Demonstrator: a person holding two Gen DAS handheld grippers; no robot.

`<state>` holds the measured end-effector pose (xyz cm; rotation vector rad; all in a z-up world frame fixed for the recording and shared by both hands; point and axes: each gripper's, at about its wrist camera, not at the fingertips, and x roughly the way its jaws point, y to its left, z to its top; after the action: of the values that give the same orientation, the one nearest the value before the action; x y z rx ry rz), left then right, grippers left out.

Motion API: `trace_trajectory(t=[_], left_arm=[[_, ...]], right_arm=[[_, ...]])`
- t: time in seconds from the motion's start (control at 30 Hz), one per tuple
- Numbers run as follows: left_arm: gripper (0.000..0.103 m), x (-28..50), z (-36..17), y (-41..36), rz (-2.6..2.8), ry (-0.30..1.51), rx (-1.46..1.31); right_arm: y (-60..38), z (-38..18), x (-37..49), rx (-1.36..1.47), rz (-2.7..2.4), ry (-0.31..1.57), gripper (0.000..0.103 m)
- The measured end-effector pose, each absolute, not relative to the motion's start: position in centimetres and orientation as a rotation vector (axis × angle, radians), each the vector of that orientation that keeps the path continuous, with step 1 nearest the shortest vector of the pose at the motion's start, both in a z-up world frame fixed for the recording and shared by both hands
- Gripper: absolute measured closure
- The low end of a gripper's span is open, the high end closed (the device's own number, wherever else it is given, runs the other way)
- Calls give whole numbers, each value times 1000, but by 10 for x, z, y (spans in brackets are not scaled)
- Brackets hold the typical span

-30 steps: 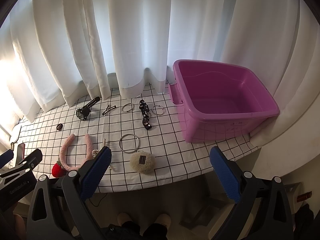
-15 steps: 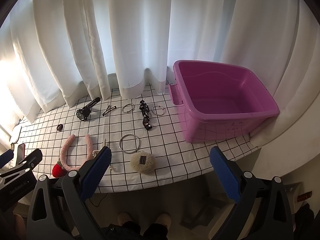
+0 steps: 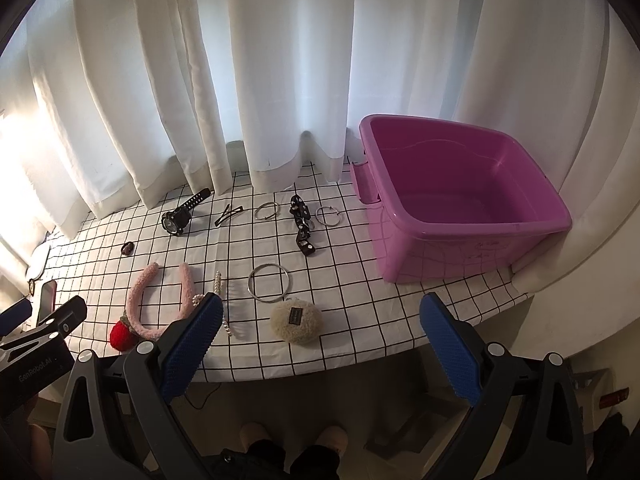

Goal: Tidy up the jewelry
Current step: 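Grasp the pink headband with the left tool while the right tool grasps the beige puff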

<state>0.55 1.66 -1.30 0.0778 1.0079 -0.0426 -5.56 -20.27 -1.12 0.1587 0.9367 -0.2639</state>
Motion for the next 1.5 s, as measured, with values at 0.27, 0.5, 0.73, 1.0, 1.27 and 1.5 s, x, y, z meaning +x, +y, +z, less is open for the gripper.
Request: trace_trajectory(t=[0.27, 0.5, 0.73, 1.0, 1.27, 1.5], left_arm=[[6, 8, -54, 59, 29, 1081, 15], [6, 2, -113, 105, 89, 1086, -78], [6, 6, -149, 129, 105, 1048, -116], [6, 47, -179, 131, 111, 1053, -188], [6, 92, -210, 127, 108, 1070, -146], [6, 120, -228, 119, 92, 1080, -80]], right_arm=[[-197, -53, -58, 209, -154, 951, 9], [-189, -109, -58, 154, -87, 998, 9], [-194, -160, -54, 191, -78, 1053, 9], [-194, -197, -28, 131, -104, 1095, 9], [-196, -223, -4, 90, -129, 1092, 9], [-196, -238, 10, 73, -160, 1092, 9]])
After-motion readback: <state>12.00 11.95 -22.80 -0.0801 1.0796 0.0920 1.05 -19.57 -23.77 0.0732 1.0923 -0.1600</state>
